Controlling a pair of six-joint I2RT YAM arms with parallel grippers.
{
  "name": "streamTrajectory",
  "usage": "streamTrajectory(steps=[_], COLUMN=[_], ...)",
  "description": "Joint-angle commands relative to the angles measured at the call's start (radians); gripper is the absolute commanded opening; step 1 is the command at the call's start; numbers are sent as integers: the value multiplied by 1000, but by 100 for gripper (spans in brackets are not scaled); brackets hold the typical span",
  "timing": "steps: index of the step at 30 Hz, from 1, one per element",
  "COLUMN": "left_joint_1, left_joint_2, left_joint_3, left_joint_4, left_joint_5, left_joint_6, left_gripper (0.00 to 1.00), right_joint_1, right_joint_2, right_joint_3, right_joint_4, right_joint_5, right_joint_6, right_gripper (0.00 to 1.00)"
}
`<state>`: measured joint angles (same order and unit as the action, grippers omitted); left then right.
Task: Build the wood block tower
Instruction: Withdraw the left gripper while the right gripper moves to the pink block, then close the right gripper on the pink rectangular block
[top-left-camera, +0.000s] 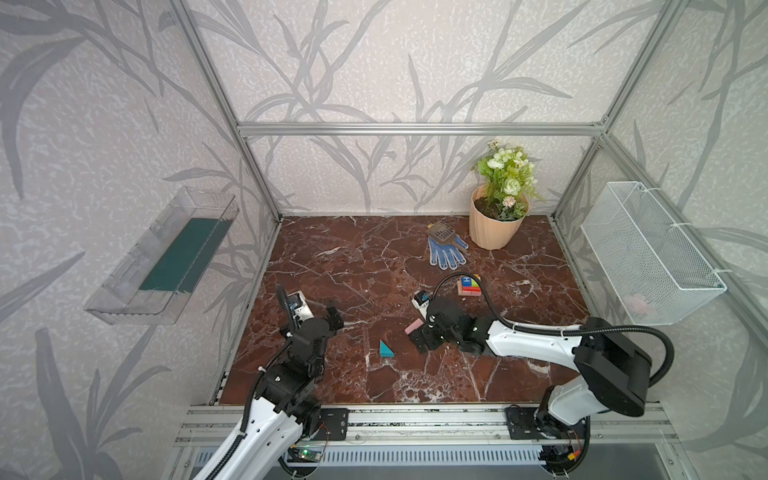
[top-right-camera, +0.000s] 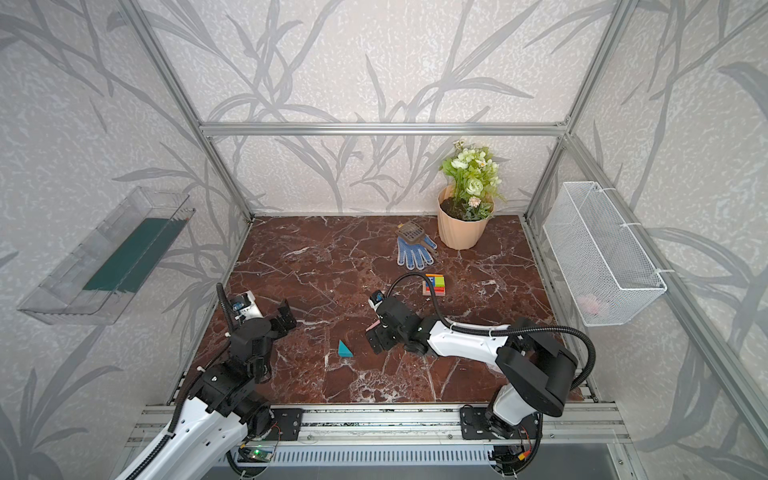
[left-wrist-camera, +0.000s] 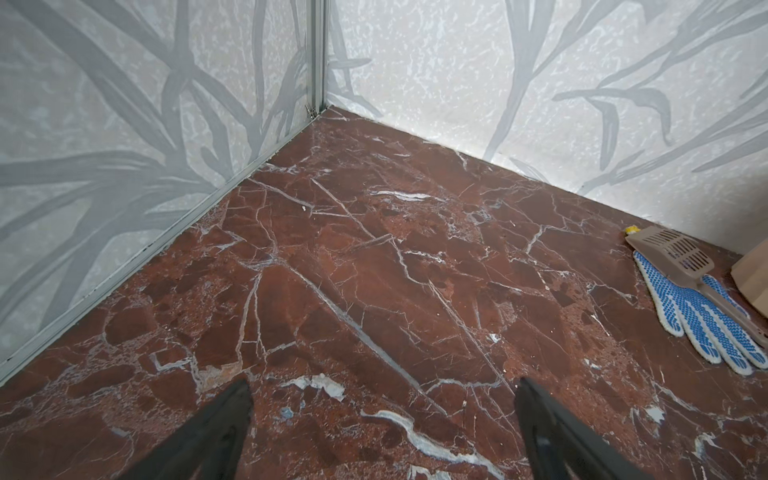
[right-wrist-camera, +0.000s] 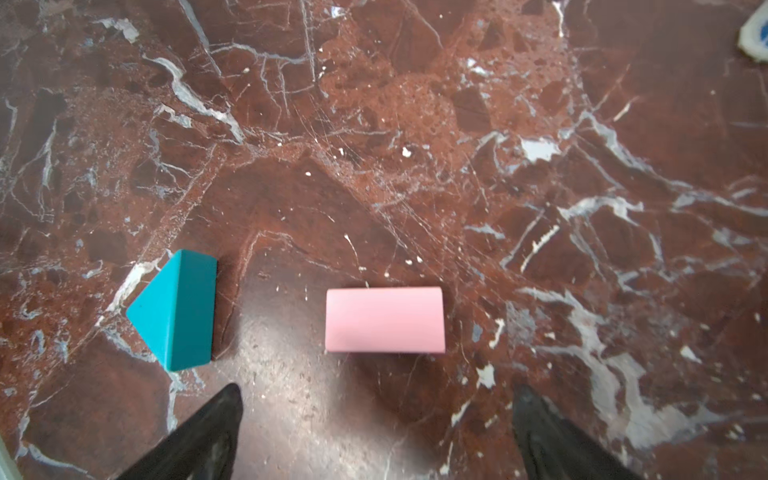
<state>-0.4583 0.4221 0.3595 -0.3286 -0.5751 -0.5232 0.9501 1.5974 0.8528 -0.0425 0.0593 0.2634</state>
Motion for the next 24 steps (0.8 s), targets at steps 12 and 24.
streamTrajectory(steps=[12, 24], left_joint_1=[4, 4], left_joint_2=[152, 138], left_joint_3=[69, 57], left_joint_4=[-42, -31], left_joint_5=[182, 199], left_joint_6=[48, 48], left_gripper=[97, 99], right_joint_1=[4, 34], right_joint_2=[242, 243], right_joint_3=[172, 191], right_joint_4=[-161, -213], right_joint_5=[12, 82], right_joint_6=[-44, -35], right_gripper=[92, 65])
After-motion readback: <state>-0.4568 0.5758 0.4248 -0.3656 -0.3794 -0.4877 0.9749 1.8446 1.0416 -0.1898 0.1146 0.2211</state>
